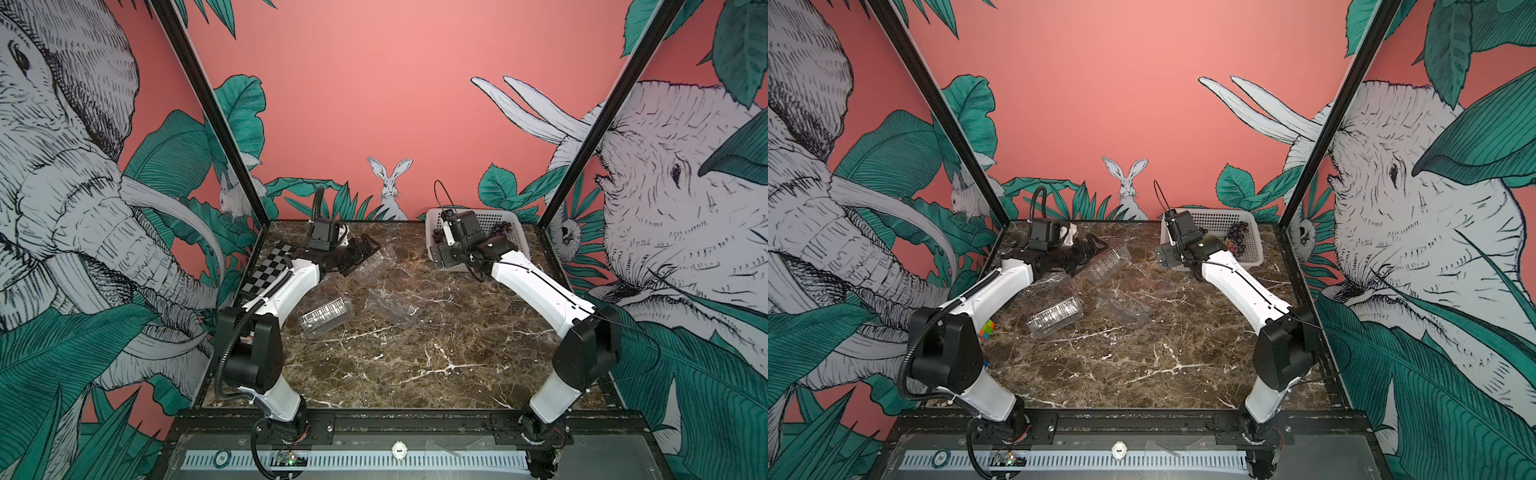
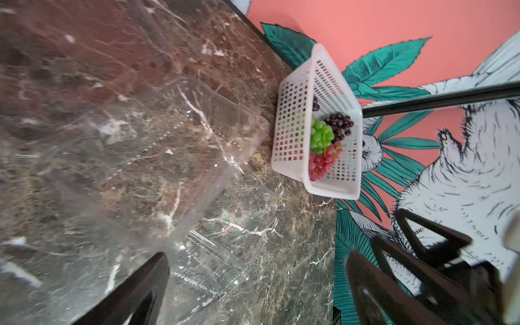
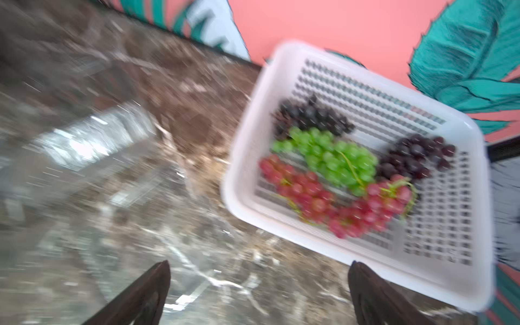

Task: Pack grapes into containers
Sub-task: Adjust the basket at the corner of the board.

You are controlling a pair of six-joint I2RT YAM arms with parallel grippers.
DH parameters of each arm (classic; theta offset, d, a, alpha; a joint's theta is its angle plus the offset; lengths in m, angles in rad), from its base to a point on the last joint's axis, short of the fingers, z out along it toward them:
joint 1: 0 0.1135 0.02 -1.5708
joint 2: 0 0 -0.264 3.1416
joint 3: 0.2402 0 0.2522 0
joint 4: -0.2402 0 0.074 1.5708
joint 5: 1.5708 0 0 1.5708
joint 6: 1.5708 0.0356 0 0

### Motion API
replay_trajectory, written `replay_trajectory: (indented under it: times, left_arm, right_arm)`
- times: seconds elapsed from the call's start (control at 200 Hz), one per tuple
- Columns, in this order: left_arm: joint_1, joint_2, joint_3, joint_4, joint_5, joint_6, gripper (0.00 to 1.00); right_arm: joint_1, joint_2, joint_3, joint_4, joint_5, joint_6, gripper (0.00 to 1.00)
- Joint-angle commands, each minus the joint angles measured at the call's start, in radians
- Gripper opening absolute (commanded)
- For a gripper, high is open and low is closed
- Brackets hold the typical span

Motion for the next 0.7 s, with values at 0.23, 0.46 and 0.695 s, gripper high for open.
replay_trajectory:
  times: [0.23,0.46,0.695]
  left_arm:
    - [-0.055,-0.004,0.011,0.014,-0.014,-0.026,1.00]
    - [-0.061,0.013,-0.007,0.030,-0.007,-0.039,1.00]
    - [-0.062,0.029,0.006,0.013,-0.005,-0.029,0.99]
  right_arm:
    - [-0.057,0.160,0.018,-0.044,0.056,-0.300,0.92]
    - [-0.083,0.257,0.077,-0.069,0.076,-0.341,0.82]
    - [-0.129,0.293,0.084,-0.044,0.077,-0.312,0.68]
